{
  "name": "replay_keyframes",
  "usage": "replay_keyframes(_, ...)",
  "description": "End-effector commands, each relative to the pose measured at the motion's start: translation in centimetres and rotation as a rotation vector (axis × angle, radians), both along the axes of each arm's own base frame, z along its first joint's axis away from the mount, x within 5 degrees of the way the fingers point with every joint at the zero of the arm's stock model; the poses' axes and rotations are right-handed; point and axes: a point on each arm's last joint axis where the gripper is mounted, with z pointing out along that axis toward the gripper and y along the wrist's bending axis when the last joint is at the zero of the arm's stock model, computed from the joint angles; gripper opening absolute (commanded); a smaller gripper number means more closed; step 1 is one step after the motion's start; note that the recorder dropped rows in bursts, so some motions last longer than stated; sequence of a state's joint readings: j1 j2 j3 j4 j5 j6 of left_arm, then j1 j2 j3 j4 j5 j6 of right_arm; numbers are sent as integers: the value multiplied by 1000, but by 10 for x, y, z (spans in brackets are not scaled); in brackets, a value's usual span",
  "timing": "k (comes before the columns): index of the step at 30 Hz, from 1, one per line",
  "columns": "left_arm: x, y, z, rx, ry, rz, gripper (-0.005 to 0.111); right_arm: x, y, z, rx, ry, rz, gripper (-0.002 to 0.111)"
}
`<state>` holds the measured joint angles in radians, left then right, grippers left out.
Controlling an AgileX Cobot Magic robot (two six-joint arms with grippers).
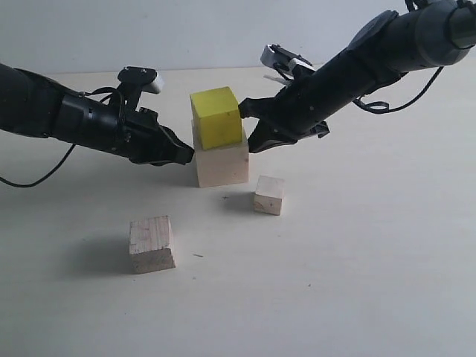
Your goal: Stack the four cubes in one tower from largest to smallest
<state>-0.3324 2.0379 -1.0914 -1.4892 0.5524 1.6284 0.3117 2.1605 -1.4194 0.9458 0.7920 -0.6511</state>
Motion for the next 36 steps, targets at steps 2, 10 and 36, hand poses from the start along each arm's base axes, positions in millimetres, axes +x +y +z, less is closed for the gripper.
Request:
replay_keyframes(2,-5,-9,11,-63,-1,-29,0,-10,9,8,54,72,39,0)
replay_keyframes(10,-6,-11,12,-79,6,-44,0,-9,9,7,44,68,40,0)
replay_keyframes(36,-10,-7,4,-46,17,-25,0,-7,7,6,19,44,27,0)
